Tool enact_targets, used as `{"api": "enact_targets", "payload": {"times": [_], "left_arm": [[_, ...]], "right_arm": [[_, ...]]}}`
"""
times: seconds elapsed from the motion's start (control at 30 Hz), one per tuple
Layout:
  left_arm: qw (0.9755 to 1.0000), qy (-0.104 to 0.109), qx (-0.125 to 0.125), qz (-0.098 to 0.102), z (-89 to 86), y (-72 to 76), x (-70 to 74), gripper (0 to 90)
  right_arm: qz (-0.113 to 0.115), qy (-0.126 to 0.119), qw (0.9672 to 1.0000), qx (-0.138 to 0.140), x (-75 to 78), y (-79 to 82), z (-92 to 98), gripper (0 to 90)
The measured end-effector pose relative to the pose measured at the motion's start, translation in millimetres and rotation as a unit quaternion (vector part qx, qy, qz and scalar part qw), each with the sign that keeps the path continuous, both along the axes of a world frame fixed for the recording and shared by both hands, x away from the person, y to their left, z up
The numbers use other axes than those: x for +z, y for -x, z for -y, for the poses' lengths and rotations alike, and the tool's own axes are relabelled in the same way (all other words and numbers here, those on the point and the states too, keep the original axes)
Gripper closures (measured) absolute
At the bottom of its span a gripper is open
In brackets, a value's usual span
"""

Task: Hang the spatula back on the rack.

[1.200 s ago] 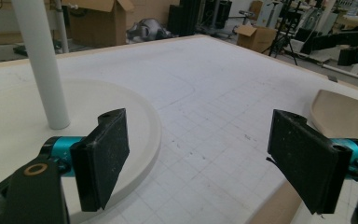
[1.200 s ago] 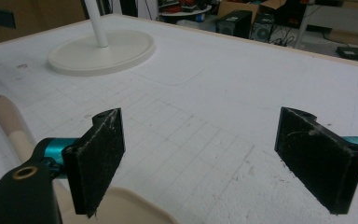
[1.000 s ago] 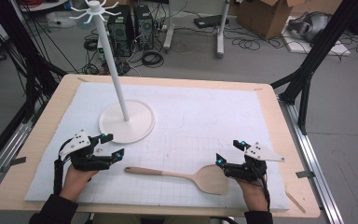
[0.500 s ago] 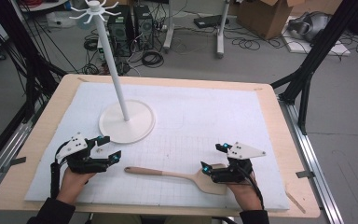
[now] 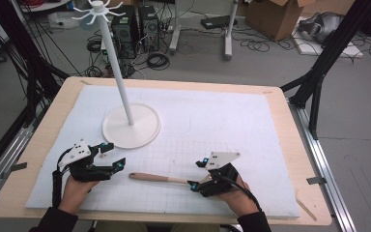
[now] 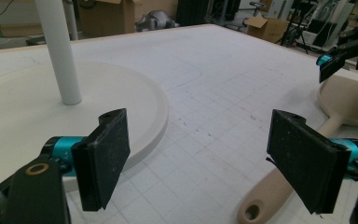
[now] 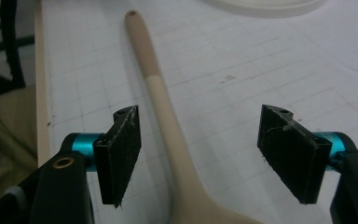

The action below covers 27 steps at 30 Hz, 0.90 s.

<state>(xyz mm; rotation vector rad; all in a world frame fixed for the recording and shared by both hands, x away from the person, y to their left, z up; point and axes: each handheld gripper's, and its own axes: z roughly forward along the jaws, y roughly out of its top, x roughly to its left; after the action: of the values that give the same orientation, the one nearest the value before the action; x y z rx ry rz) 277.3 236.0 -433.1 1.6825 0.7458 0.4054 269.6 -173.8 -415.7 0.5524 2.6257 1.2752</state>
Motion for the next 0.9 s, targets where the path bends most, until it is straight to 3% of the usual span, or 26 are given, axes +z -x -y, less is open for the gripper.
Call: {"api": "enact_targets", "payload": {"times": [0.23,0.37,0.73,0.9], "left_arm": [[1.0,-0.002,0.0,-0.003,0.3,0.4,-1.5,21.6],[1.0,-0.002,0.001,-0.004,0.0,0.4,-1.7,21.5],[1.0,0.0,0.002,-0.009,1.7,-1.2,-3.4,21.5],[0.9999,0.002,0.0,-0.011,3.5,-1.8,-4.1,21.6]], "right_arm": [[-0.02,0.067,0.9961,0.053,-6.5,-11.0,-25.4,37.6],[-0.026,0.083,0.9935,0.073,-11.4,-14.2,-33.9,44.7],[-0.028,0.105,0.9897,0.093,-14.5,-16.0,-40.1,56.0],[-0.029,0.117,0.9868,0.108,-15.5,-15.9,-42.6,69.3]]}}
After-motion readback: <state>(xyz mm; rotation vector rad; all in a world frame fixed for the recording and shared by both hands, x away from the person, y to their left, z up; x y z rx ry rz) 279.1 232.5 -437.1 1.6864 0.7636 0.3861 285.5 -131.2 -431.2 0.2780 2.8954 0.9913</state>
